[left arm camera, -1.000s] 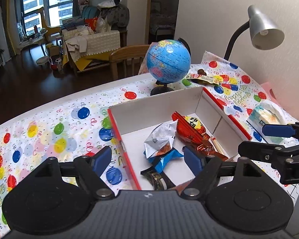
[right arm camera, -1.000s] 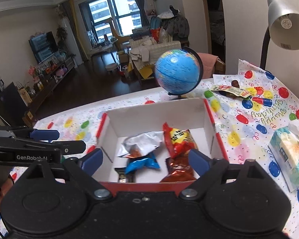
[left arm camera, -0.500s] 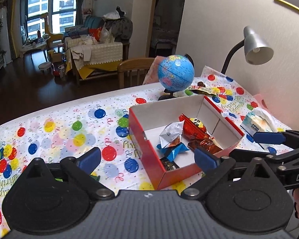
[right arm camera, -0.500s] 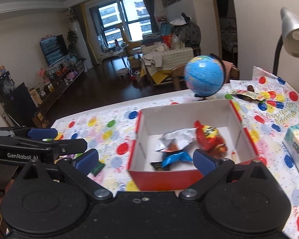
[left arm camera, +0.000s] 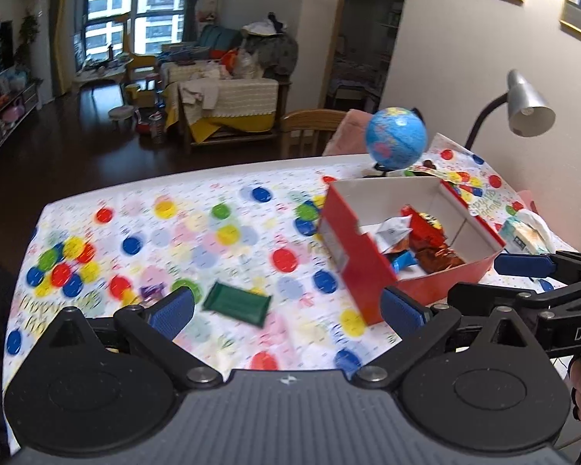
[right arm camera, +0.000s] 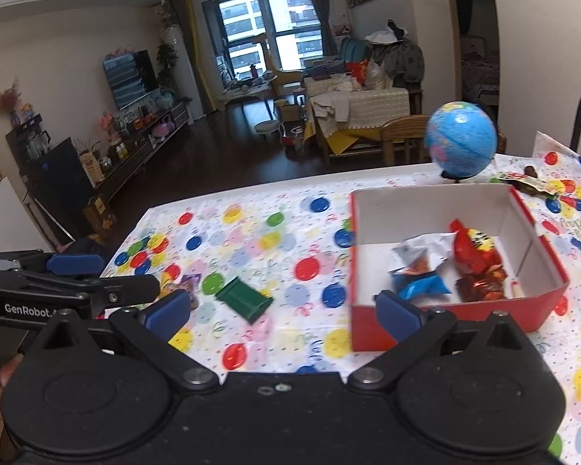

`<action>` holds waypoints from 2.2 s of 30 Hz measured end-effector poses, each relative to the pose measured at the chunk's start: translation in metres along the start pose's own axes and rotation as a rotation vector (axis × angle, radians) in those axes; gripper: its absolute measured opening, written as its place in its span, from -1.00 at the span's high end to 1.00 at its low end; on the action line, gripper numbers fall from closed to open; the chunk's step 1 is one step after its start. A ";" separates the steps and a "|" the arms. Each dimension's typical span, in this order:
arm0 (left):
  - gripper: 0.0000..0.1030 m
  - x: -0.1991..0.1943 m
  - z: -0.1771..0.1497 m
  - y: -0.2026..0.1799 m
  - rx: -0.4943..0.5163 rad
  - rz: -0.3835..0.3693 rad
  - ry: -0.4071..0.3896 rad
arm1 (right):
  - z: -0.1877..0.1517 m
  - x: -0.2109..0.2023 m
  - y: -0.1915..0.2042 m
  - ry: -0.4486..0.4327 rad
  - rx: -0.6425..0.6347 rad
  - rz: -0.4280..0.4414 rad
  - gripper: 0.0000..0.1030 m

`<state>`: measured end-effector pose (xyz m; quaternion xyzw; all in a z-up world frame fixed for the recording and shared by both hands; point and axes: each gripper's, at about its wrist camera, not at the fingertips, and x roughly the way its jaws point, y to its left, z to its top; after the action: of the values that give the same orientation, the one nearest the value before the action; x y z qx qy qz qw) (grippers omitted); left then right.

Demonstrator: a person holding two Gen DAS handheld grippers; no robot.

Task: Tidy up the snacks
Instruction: 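Move both tools back toward the green bar and brown snack on the table, then grasp the brown wrapped round snack with the left tool while the right tool grasps the green bar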

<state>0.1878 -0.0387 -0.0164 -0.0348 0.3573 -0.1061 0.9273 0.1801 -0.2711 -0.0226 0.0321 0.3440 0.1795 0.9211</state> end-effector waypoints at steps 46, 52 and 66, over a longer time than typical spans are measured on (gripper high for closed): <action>-0.79 0.146 -0.066 0.152 -0.311 0.316 0.287 | -0.008 0.282 0.066 0.367 -0.475 0.130 -0.50; -0.50 0.155 -0.068 0.155 -0.305 0.323 0.309 | -0.013 0.290 0.063 0.383 -0.479 0.132 -0.39; -0.17 0.156 -0.069 0.156 -0.295 0.315 0.322 | -0.023 0.279 0.066 0.353 -0.442 0.106 0.08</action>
<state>0.2809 0.0794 -0.1919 -0.0962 0.5127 0.0886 0.8485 0.3399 -0.1128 -0.2021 -0.1831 0.4494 0.3007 0.8211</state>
